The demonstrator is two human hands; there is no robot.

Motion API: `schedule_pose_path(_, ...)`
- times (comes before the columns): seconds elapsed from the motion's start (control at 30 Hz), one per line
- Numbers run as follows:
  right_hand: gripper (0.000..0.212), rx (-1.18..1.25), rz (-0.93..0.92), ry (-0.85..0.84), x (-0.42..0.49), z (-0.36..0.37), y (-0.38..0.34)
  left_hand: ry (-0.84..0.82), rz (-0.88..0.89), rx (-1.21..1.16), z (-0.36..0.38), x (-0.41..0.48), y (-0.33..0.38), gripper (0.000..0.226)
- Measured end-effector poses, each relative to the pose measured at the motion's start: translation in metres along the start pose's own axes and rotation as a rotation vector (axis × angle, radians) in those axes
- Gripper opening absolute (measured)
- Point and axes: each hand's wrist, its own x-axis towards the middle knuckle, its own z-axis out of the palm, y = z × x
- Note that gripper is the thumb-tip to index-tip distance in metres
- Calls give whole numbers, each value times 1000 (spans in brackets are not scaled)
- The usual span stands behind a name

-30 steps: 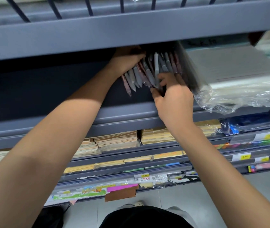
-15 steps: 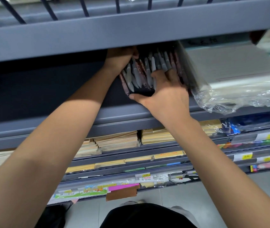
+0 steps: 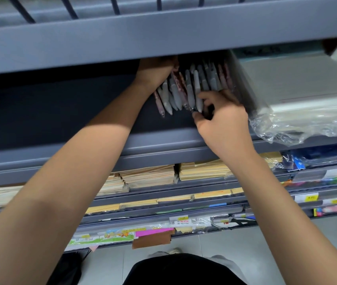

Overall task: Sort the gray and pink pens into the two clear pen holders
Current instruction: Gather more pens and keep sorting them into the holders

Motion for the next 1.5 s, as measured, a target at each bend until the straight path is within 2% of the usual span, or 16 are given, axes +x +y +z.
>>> schedule_pose_path(0.1, 28, 28, 31, 58, -2, -3, -1, -97, 2, 22, -5, -10, 12, 16)
schedule_pose_path(0.2, 26, 31, 57, 107, -3, -2, -3, -150, -18, 156, -11, -19, 24, 30)
schedule_pose_path(0.4, 27, 58, 98, 174, -6, -5, -7, -286, -201, 450, -28, -42, 35, 48)
schedule_pose_path(0.5, 34, 54, 131, 194, -6, -7, -9, -397, -258, 443, -24, -47, 47, 39)
schedule_pose_path(0.6, 38, 90, 151, 233, -7, -10, -11, -534, -348, 462, -17, -51, 65, 49)
schedule_pose_path(0.73, 35, 120, 182, 254, -7, -13, -11, -617, -453, 605, -9, -56, 88, 59)
schedule_pose_path(0.77, 31, 130, 185, 263, -7, -13, -11, -616, -466, 619, -7, -56, 93, 57)
schedule_pose_path(0.87, 21, 159, 199, 267, -7, -14, -8, -545, -431, 656, -3, -56, 102, 33)
schedule_pose_path(0.93, 20, 172, 195, 262, -6, -15, -6, -518, -443, 651, -1, -54, 105, 24)
schedule_pose_path(1.07, 20, 174, 202, 227, -4, -16, 0, -568, -575, 587, 2, -58, 113, 26)
schedule_pose_path(1.2, 20, 166, 232, 196, -3, -15, 3, -603, -622, 610, 6, -59, 111, 27)
schedule_pose_path(1.37, 18, 137, 237, 182, -4, -12, 5, -550, -594, 664, 9, -54, 104, 30)
schedule_pose_path(1.5, 17, 135, 217, 178, -5, -12, 4, -585, -567, 736, 9, -49, 101, 27)
